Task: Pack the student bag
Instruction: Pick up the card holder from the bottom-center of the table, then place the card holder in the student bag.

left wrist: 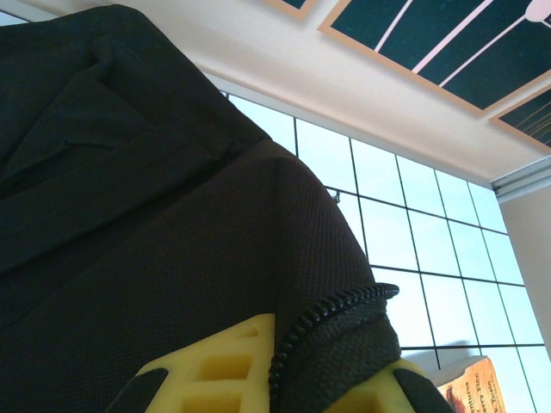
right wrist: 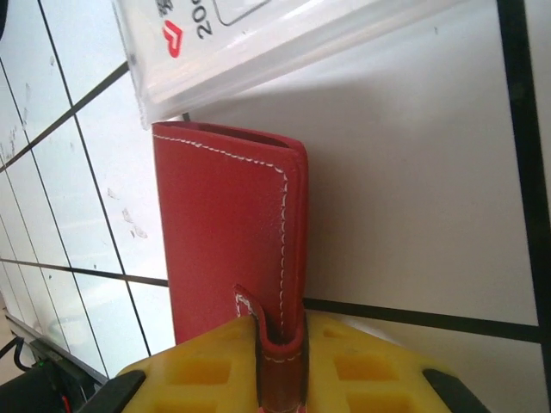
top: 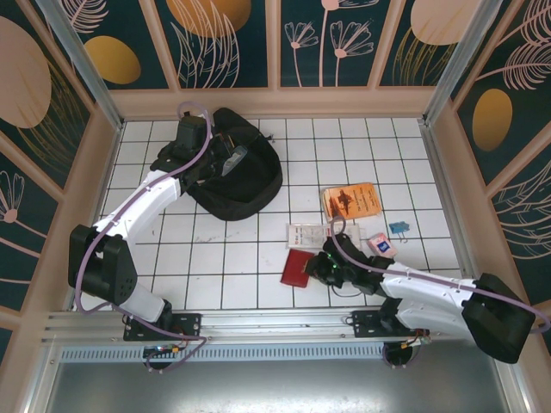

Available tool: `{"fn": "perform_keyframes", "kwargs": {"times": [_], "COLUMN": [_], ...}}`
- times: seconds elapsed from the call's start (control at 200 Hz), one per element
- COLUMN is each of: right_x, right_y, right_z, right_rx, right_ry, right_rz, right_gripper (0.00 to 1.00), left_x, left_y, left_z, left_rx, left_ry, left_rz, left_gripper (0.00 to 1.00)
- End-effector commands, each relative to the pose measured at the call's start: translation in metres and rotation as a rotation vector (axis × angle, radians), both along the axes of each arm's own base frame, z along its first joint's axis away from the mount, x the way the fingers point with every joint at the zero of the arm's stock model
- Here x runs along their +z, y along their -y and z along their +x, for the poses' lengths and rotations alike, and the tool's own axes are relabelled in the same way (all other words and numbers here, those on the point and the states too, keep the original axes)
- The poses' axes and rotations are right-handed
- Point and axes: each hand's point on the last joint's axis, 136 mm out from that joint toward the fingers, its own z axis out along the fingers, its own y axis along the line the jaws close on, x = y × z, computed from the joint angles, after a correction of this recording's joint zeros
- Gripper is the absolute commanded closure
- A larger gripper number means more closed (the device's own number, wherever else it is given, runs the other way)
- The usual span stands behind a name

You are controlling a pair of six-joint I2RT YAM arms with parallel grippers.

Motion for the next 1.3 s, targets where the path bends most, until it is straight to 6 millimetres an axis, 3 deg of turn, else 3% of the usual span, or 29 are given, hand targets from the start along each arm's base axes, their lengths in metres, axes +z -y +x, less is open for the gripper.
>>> {"fn": "perform_keyframes", "kwargs": {"times": [0.0, 0.29, 0.505, 0.646, 0.771, 0.931, 1.096, 1.156, 1.246, 1.296], "right_x": [0.020, 0.099, 0.170, 0.193, 0.200, 0.187, 0.151, 0.146, 0.142, 0.141], "right_y": [0.004, -0.013, -0.050, -0.084, -0.117, -0.148, -0.179, -0.193, -0.207, -0.213], "right_z": [0.011, 0.061, 0.118, 0.159, 0.199, 0.260, 0.312, 0.328, 0.348, 0.356], "right_rx": [-0.009, -0.001, 0.064, 0.077, 0.075, -0.005, -0.115, -0.133, -0.174, -0.192], "right_ry": [0.050, 0.193, 0.321, 0.335, 0.335, 0.329, 0.240, 0.241, 0.262, 0.272], "right_rz": [-0.027, 0.030, 0.056, 0.133, 0.181, 0.208, 0.298, 0.330, 0.349, 0.366], "right_gripper": [0.82, 0.88, 0.89, 0.90, 0.93, 0.95, 0.94, 0.94, 0.91, 0.81], "left_x": [0.012, 0.015, 0.017, 0.020, 0.026, 0.030, 0.033, 0.033, 0.032, 0.031], "left_y": [0.004, 0.003, 0.004, 0.005, 0.005, 0.008, 0.007, 0.008, 0.012, 0.013], "left_z": [0.005, 0.004, 0.004, 0.003, 0.001, 0.000, -0.001, -0.002, -0.002, -0.002], "left_rx": [-0.007, -0.006, -0.016, -0.022, -0.027, -0.038, -0.040, -0.042, -0.056, -0.059], "left_ry": [0.042, 0.049, 0.052, 0.057, 0.070, 0.077, 0.084, 0.084, 0.078, 0.076], "left_rz": [-0.032, -0.032, -0.034, -0.040, -0.049, -0.059, -0.065, -0.070, -0.087, -0.088], "left_gripper": [1.00, 1.00, 1.00, 1.00, 1.00, 1.00, 1.00, 1.00, 1.00, 1.00]}}
